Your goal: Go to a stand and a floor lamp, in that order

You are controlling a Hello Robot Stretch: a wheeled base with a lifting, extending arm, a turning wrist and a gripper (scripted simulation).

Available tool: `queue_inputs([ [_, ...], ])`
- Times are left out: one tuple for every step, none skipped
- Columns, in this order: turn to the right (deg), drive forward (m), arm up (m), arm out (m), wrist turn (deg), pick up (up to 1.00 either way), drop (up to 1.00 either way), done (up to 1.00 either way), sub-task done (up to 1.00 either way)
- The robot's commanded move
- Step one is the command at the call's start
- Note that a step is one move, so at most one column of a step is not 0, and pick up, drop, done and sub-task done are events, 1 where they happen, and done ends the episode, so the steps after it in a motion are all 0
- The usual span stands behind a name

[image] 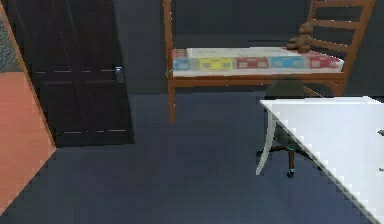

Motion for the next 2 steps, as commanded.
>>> queue_inputs([
  [0.0,0.20,0.00,0.00,0.0,0.00,0.00,0.00,0.00],
  [-33.0,0.00,0.00,0.00,0.0,0.00,0.00,0.00,0.00],
])
